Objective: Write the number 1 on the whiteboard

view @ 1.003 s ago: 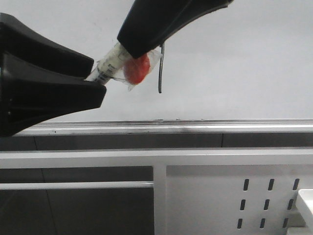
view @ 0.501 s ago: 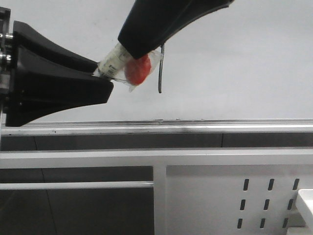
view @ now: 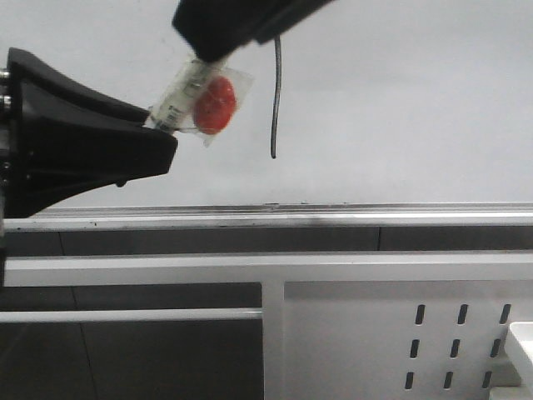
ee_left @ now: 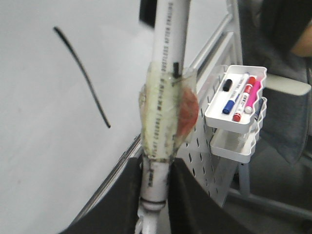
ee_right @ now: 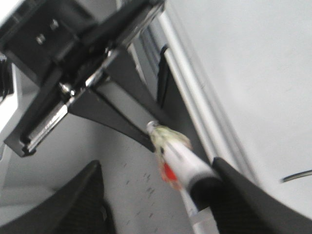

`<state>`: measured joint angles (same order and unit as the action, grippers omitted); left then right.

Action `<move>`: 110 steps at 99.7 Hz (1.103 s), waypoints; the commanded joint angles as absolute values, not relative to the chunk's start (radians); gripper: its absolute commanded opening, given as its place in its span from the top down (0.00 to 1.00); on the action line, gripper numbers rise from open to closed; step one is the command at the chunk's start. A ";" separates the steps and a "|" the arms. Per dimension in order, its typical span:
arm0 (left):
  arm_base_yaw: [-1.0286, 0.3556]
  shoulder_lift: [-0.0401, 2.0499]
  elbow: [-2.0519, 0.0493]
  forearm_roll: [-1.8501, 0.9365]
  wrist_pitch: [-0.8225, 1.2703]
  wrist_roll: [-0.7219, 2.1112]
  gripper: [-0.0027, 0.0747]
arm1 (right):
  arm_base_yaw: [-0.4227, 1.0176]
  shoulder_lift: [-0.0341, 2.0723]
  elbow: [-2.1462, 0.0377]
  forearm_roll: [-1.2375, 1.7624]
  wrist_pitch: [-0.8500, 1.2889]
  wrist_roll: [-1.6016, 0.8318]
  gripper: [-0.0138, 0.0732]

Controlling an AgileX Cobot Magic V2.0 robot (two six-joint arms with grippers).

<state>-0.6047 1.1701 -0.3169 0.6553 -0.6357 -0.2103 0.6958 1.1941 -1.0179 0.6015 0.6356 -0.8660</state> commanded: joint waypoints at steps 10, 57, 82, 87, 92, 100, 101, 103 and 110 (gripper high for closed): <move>-0.609 1.160 -0.255 0.374 -0.810 -0.214 0.99 | 0.634 1.051 -1.047 0.619 0.578 -0.876 0.53; -0.609 1.237 -0.102 -0.007 -1.110 -0.214 0.99 | 0.593 0.985 -1.047 0.619 0.695 -0.862 0.92; -0.609 1.475 -0.107 -0.055 -1.362 -0.253 0.99 | 0.593 0.985 -1.047 0.619 0.695 -0.862 0.92; -0.609 1.509 -0.119 -0.055 -1.362 -0.258 0.99 | 0.593 0.985 -1.047 0.619 0.695 -0.862 0.92; -0.609 1.531 -0.131 -0.057 -1.362 -0.270 0.99 | 0.593 0.985 -1.047 0.619 0.695 -0.862 0.92; -0.609 1.533 -0.156 -0.068 -1.362 -0.270 0.99 | 0.593 0.985 -1.047 0.619 0.695 -0.862 0.92; -0.609 1.530 -0.158 -0.068 -1.362 -0.270 0.99 | 0.593 0.985 -1.047 0.619 0.695 -0.862 0.92; -0.609 1.529 -0.166 -0.073 -1.362 -0.270 0.99 | 0.593 0.985 -1.047 0.619 0.695 -0.862 0.92; -0.609 1.517 -0.185 -0.092 -1.362 -0.268 0.99 | 0.593 0.985 -1.047 0.619 0.695 -0.862 0.92</move>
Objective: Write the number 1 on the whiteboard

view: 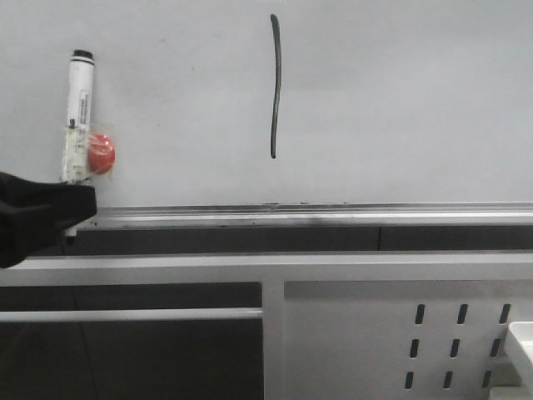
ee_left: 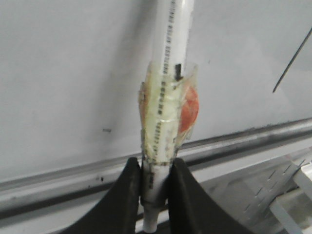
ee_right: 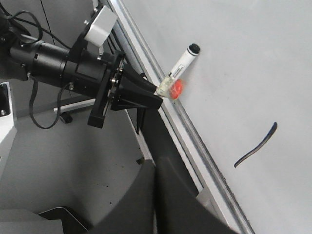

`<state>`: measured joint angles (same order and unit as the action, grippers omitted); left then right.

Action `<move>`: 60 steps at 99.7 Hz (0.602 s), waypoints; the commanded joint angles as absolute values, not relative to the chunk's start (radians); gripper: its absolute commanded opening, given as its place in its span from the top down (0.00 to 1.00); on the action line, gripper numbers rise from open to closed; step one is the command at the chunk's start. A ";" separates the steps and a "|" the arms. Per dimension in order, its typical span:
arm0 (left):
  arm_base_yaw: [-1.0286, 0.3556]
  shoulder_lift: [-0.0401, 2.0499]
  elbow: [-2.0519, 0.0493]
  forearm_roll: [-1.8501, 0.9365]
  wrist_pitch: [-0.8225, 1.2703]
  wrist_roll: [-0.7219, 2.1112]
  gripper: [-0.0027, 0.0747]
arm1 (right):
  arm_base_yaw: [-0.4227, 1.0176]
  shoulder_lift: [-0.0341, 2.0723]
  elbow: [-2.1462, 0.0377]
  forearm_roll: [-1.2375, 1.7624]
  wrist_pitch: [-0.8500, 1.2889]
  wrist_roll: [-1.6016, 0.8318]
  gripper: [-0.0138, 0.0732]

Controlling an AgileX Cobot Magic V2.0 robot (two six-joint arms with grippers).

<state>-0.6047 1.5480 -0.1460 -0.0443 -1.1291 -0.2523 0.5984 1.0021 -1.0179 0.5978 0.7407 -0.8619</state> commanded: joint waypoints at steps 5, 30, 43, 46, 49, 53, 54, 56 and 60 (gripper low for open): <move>-0.609 1.515 -0.202 -0.108 -1.362 -0.268 0.99 | 0.593 0.985 -1.047 0.619 0.695 -0.862 0.92; -0.609 1.518 -0.240 -0.124 -1.362 -0.268 0.99 | 0.593 0.985 -1.047 0.619 0.689 -0.862 0.92; -0.609 1.521 -0.244 -0.124 -1.362 -0.268 0.99 | 0.593 0.991 -1.047 0.619 0.689 -0.862 0.92; -0.609 1.521 -0.244 -0.124 -1.362 -0.268 0.99 | 0.593 0.993 -1.047 0.619 0.689 -0.862 0.92; -0.609 1.521 -0.244 -0.124 -1.362 -0.268 0.99 | 0.593 0.996 -1.047 0.619 0.689 -0.862 0.92; -0.609 1.521 -0.244 -0.124 -1.362 -0.268 0.99 | 0.593 0.998 -1.047 0.619 0.689 -0.862 0.92; -0.609 1.521 -0.244 -0.124 -1.362 -0.268 0.99 | 0.593 0.998 -1.047 0.619 0.689 -0.862 0.92; -0.609 1.521 -0.244 -0.124 -1.362 -0.268 0.99 | 0.593 1.003 -1.047 0.619 0.689 -0.862 0.92; -0.609 1.521 -0.244 -0.124 -1.362 -0.268 0.99 | 0.593 1.003 -1.047 0.619 0.689 -0.862 0.92</move>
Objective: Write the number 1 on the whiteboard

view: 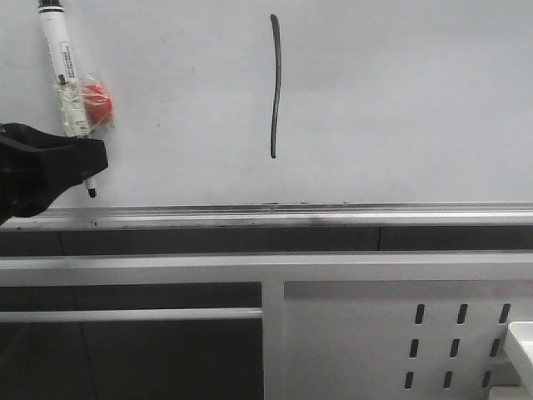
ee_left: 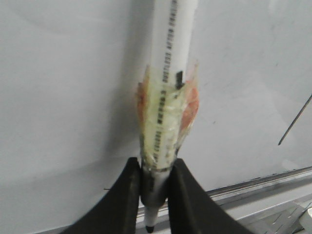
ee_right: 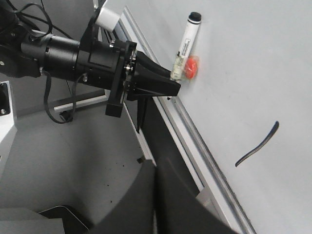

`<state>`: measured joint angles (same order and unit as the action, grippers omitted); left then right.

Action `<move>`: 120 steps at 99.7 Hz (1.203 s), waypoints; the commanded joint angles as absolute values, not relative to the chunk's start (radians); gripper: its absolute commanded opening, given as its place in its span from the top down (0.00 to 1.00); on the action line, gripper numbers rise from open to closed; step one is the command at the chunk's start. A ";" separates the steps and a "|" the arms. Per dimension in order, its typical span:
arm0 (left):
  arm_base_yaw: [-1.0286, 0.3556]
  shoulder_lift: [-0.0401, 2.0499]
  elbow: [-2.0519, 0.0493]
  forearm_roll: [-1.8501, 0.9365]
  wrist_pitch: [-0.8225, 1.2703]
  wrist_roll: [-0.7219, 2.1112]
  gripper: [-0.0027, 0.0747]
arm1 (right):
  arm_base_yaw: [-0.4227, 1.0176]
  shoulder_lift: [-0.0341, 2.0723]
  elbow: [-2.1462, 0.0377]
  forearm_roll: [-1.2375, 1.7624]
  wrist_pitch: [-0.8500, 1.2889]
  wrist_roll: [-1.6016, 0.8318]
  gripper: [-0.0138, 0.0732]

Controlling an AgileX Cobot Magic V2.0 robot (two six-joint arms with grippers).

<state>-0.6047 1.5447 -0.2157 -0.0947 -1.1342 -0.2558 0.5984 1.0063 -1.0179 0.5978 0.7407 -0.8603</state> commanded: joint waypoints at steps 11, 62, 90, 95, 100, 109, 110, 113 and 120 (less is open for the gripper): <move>-0.609 1.521 -0.244 -0.124 -1.362 -0.268 0.99 | 0.593 1.013 -1.047 0.619 0.693 -0.862 0.92; -0.609 1.521 -0.244 -0.115 -1.362 -0.268 0.90 | 0.593 1.016 -1.047 0.619 0.709 -0.862 0.92; -0.609 1.521 -0.244 -0.113 -1.362 -0.268 0.68 | 0.593 1.016 -1.047 0.619 0.709 -0.862 0.92; -0.609 1.521 -0.244 -0.111 -1.362 -0.268 0.68 | 0.593 1.016 -1.047 0.619 0.709 -0.862 0.92; -0.609 1.521 -0.244 -0.103 -1.362 -0.268 0.68 | 0.593 1.016 -1.047 0.619 0.709 -0.862 0.92; -0.609 1.521 -0.242 -0.071 -1.362 -0.268 0.68 | 0.593 1.016 -1.047 0.619 0.709 -0.862 0.92; -0.609 1.521 -0.240 -0.066 -1.362 -0.268 0.68 | 0.593 1.016 -1.047 0.619 0.709 -0.862 0.92; -0.609 1.519 -0.238 -0.055 -1.362 -0.268 0.68 | 0.593 1.016 -1.047 0.619 0.709 -0.862 0.92; -0.609 1.517 -0.223 -0.048 -1.362 -0.268 0.68 | 0.593 1.014 -1.047 0.619 0.711 -0.862 0.92</move>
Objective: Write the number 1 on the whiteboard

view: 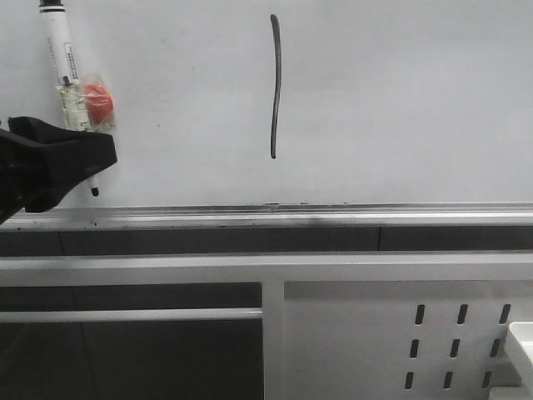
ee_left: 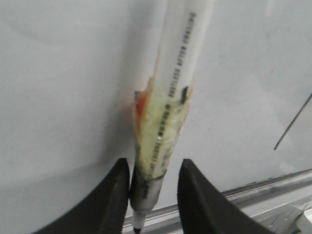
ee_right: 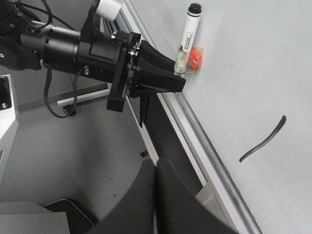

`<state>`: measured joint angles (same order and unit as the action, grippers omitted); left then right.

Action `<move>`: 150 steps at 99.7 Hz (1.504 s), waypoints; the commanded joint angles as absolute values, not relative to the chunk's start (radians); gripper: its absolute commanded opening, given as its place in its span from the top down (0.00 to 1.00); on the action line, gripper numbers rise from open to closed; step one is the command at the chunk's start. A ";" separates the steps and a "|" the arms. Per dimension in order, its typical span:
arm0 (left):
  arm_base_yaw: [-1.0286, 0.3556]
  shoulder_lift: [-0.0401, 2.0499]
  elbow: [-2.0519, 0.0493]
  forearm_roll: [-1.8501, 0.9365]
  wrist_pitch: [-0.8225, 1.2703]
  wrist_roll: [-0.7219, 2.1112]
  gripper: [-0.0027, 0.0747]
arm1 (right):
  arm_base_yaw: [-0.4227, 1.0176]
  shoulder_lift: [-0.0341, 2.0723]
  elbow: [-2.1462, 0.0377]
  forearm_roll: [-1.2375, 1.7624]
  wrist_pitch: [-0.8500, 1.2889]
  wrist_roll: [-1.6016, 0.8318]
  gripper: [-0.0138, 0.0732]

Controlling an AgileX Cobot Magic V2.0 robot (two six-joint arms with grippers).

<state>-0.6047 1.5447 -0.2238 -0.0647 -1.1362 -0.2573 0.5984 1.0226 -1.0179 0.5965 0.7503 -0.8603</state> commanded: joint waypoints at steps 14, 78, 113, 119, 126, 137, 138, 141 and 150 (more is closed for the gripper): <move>-0.609 1.490 -0.184 -0.023 -1.362 -0.268 0.68 | 0.593 1.000 -1.047 0.600 0.707 -0.862 0.92; -0.609 1.233 -0.001 0.087 -1.362 -0.236 0.74 | 0.593 0.418 -0.541 0.615 0.128 -0.862 0.92; -0.609 1.213 0.019 0.145 -1.347 -0.230 0.99 | 0.593 0.010 -0.167 0.639 0.037 -0.862 0.92; -0.609 1.213 0.019 0.149 -1.347 -0.218 0.99 | 0.593 -0.024 -0.144 0.639 0.037 -0.862 0.92; -0.609 1.213 0.014 0.149 -1.320 -0.218 0.99 | 0.593 -0.031 -0.141 0.639 0.038 -0.862 0.92; -0.609 1.213 -0.008 0.166 -1.251 -0.292 0.99 | 0.593 -0.026 -0.141 0.639 0.039 -0.862 0.92; -0.609 1.213 -0.012 0.169 -1.249 -0.296 0.99 | 0.593 -0.026 -0.141 0.639 0.039 -0.862 0.92; -0.609 1.213 -0.016 0.183 -1.246 -0.301 0.99 | 0.593 -0.026 -0.141 0.639 0.039 -0.862 0.92; -0.609 1.213 -0.042 0.246 -1.258 -0.301 0.99 | 0.593 -0.026 -0.141 0.639 0.037 -0.862 0.92</move>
<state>-0.6047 1.2280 -0.0048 0.1966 -1.1376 -0.2801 0.5984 -0.0112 -0.1182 0.6288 0.1127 -0.8603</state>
